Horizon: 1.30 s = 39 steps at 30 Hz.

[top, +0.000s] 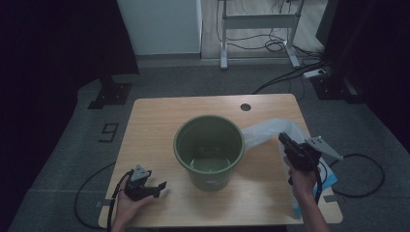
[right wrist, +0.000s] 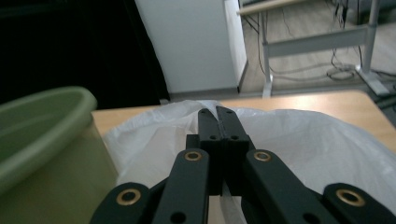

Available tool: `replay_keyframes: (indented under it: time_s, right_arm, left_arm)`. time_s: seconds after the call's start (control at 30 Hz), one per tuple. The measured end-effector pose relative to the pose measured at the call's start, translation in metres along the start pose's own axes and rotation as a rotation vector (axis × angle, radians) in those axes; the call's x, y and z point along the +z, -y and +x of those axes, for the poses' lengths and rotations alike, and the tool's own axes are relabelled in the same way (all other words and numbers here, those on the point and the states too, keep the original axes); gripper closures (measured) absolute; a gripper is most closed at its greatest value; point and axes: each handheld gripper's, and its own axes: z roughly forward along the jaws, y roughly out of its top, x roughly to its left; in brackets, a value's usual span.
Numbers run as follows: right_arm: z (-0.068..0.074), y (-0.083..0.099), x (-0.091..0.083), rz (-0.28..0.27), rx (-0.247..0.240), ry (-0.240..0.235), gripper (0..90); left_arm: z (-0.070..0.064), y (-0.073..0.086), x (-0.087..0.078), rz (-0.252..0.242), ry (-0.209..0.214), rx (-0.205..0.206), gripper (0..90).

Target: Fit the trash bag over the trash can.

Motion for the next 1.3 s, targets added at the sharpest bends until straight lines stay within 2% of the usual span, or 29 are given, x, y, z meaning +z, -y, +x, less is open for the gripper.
replay_keyframes:
  time_s: [0.27,0.3,0.37,0.4,0.5,0.53,0.57,0.6,0.7,0.93,1.1,1.3]
  right_arm:
    - [0.004,-0.024,-0.017,-0.06,-0.016,-0.01,88.9]
    - [0.006,-0.034,-0.022,-0.081,-0.024,-0.014,88.9]
    - [0.007,-0.038,-0.024,-0.088,-0.028,-0.015,88.9]
    - [0.009,-0.049,-0.03,-0.107,-0.032,-0.02,88.9]
    - [0.012,-0.057,-0.034,-0.123,-0.041,-0.024,88.9]
    - [0.016,-0.067,-0.039,-0.14,-0.052,-0.032,88.9]
    - [0.016,-0.067,-0.039,-0.14,-0.052,-0.032,88.9]
    - [0.019,-0.077,-0.043,-0.159,-0.062,-0.035,88.9]
    - [0.022,-0.088,-0.048,-0.182,-0.066,-0.041,88.9]
    - [0.032,-0.103,-0.054,-0.217,-0.064,-0.066,88.9]
    - [0.046,-0.116,-0.06,-0.26,-0.062,-0.109,89.0]
    - [0.059,-0.131,-0.064,-0.295,-0.075,-0.126,89.0]
  left_arm:
    - [-0.001,0.0,0.001,0.002,0.001,0.0,18.6]
    - [-0.001,0.0,0.001,0.002,0.0,0.0,18.6]
    - [-0.001,0.0,0.001,0.001,0.0,0.001,18.6]
    - [-0.001,0.0,0.001,0.002,0.001,0.0,18.6]
    - [-0.001,0.0,0.001,0.002,0.0,0.001,18.6]
    - [-0.001,0.0,0.001,0.005,0.003,0.0,18.6]
    - [-0.001,0.0,0.001,0.005,0.003,0.0,18.6]
    - [-0.001,0.0,0.002,0.008,0.004,0.002,18.6]
    - [-0.001,0.0,0.002,0.007,0.005,0.0,18.6]
    - [-0.001,0.0,0.002,0.008,0.006,-0.001,18.5]
    - [-0.001,0.0,0.003,0.011,0.007,-0.001,18.5]
    - [-0.001,0.0,0.003,0.01,0.01,-0.003,18.5]
